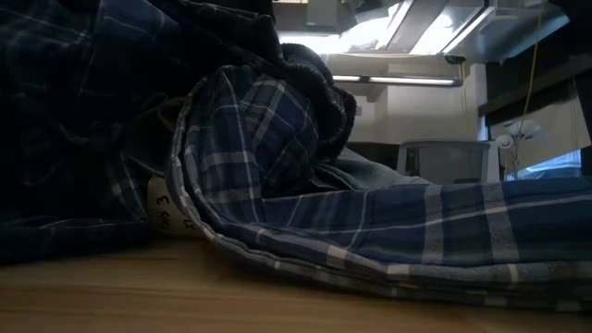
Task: Sort clothes
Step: Put the black short pants into the blue laundry bin
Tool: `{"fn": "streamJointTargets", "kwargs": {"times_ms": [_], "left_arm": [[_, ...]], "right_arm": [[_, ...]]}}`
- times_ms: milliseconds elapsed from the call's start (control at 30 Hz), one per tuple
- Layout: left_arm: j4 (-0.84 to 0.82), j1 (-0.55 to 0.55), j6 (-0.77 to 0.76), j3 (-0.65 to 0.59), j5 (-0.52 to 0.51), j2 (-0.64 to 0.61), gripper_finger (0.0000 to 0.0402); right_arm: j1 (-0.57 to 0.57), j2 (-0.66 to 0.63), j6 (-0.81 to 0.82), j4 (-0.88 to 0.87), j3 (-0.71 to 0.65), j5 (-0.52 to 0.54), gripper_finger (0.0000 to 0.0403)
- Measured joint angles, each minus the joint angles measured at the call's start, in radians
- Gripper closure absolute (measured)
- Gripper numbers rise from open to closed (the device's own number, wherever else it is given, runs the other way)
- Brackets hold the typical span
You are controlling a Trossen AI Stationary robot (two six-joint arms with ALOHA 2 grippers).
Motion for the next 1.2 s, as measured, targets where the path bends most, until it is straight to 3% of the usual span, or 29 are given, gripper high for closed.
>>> {"fn": "streamJointTargets", "kwargs": {"times_ms": [133, 267, 500, 967, 1200], "left_arm": [[-0.003, 0.000, 0.000, 0.000, 0.000, 0.000, 0.0233], [-0.008, 0.000, 0.000, 0.000, 0.000, 0.000, 0.0233], [-0.004, 0.000, 0.008, 0.000, 0.000, 0.000, 0.0233], [-0.009, 0.000, 0.001, 0.000, 0.000, 0.000, 0.0233], [-0.008, 0.000, 0.003, 0.000, 0.000, 0.000, 0.0233]], "right_arm": [[0.001, 0.023, 0.003, -0.192, 0.077, 0.078, 0.0381], [-0.003, 0.028, 0.003, -0.324, 0.079, 0.219, 0.0381], [-0.007, 0.028, 0.008, -0.531, 0.079, 0.350, 0.0374], [0.004, 0.017, 0.046, -0.765, 0.079, 0.335, 0.0193], [0.030, -0.064, 0.025, -0.898, 0.079, 0.323, 0.0169]]}}
